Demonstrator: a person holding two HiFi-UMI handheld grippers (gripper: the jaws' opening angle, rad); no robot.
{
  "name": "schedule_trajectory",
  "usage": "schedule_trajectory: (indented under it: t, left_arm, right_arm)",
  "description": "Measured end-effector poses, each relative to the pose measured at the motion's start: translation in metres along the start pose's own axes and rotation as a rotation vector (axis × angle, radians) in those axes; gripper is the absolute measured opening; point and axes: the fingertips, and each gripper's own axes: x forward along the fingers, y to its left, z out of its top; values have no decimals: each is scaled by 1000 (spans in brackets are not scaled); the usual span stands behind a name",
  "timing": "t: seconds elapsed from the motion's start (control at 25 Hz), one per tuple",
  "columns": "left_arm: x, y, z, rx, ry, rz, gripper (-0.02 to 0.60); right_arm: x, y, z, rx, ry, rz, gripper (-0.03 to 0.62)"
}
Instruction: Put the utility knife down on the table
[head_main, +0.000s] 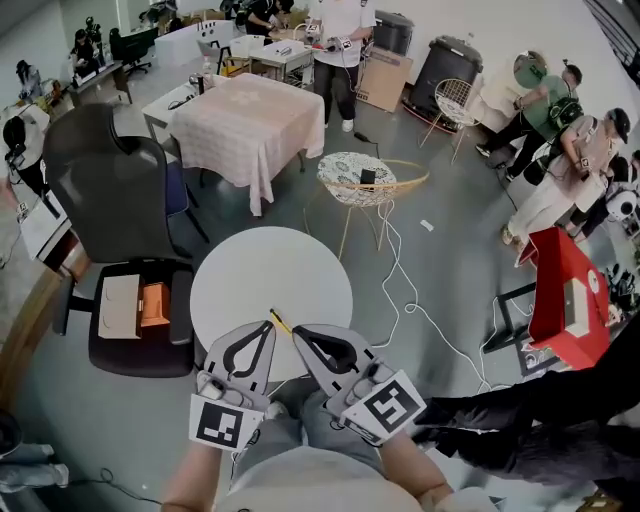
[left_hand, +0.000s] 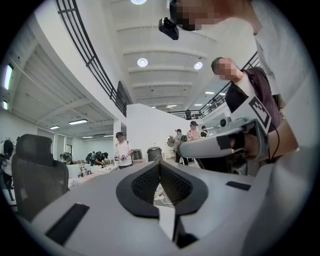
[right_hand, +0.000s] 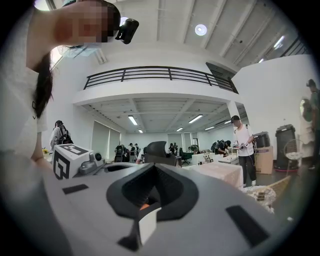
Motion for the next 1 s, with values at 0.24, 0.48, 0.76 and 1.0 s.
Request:
schedule_trajectory:
  t: [0.24, 0.48, 0.76, 1.0]
  left_arm:
    - [-8, 1, 3, 12, 7, 13, 9]
    - [-14, 7, 5, -12, 4, 29, 9]
    - [-14, 10, 3, -8, 9, 27, 9]
    - [-15, 14, 4, -11, 11, 28, 9]
  right_arm:
    - [4, 4, -2, 6, 8, 24, 6]
    - [11, 8, -2, 7, 13, 40, 6]
    - [16, 9, -5, 8, 20, 51, 6]
    - [20, 10, -5, 10, 30, 55, 6]
